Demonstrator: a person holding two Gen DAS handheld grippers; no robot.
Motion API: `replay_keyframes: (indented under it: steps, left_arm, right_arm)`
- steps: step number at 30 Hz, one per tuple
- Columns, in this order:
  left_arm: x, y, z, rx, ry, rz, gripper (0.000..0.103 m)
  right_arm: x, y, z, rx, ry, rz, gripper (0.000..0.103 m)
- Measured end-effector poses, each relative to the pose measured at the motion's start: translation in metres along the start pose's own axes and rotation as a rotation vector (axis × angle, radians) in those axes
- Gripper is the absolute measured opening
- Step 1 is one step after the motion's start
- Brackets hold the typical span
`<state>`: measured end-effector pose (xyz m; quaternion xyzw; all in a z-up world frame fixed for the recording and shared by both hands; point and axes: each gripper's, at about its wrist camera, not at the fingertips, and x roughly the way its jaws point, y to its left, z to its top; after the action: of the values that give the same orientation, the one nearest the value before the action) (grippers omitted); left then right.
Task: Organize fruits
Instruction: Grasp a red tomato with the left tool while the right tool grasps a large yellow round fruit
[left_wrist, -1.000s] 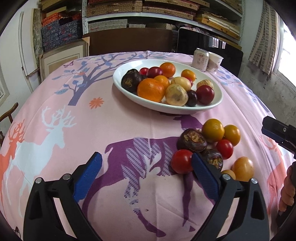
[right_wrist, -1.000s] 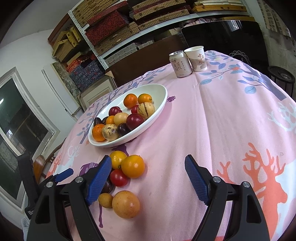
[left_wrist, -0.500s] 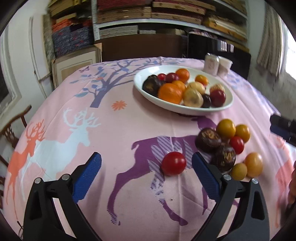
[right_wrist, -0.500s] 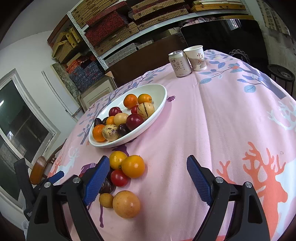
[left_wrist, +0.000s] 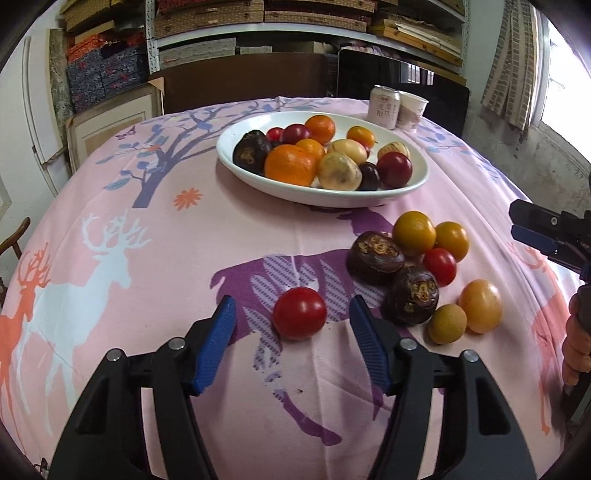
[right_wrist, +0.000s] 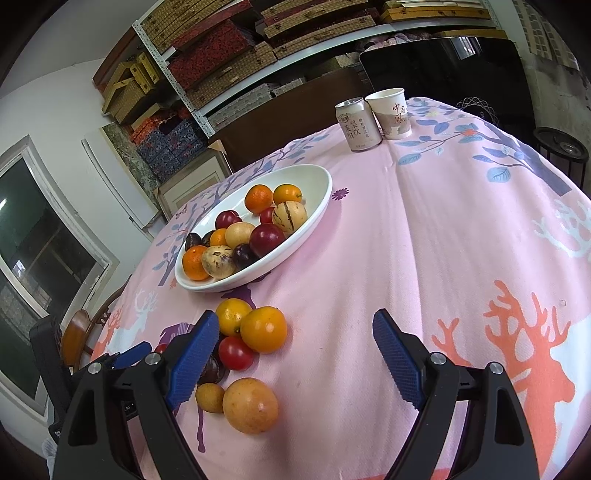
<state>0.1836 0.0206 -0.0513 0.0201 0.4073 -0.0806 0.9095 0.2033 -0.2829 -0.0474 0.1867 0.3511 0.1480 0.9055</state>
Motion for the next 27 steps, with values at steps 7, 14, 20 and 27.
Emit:
replay_keyframes:
  steps: [7, 14, 20, 27]
  left_arm:
    - [0.012, 0.002, 0.002, -0.031, 0.047, -0.065, 0.052]
    - [0.013, 0.002, 0.002, -0.039, 0.053, -0.062, 0.053]
    - [0.014, 0.0, 0.002, -0.029, 0.058, -0.052, 0.061]
    - [0.016, -0.004, 0.002, -0.008, 0.068, -0.042, 0.072]
  right_arm:
    - [0.004, 0.003, -0.002, -0.02, 0.029, 0.002, 0.086]
    - [0.013, 0.043, -0.031, -0.27, 0.146, -0.032, 0.081]
    - [0.026, 0.048, -0.04, -0.305, 0.224, -0.02, 0.055]
    - [0.029, 0.054, -0.045, -0.338, 0.236, -0.018, 0.046]
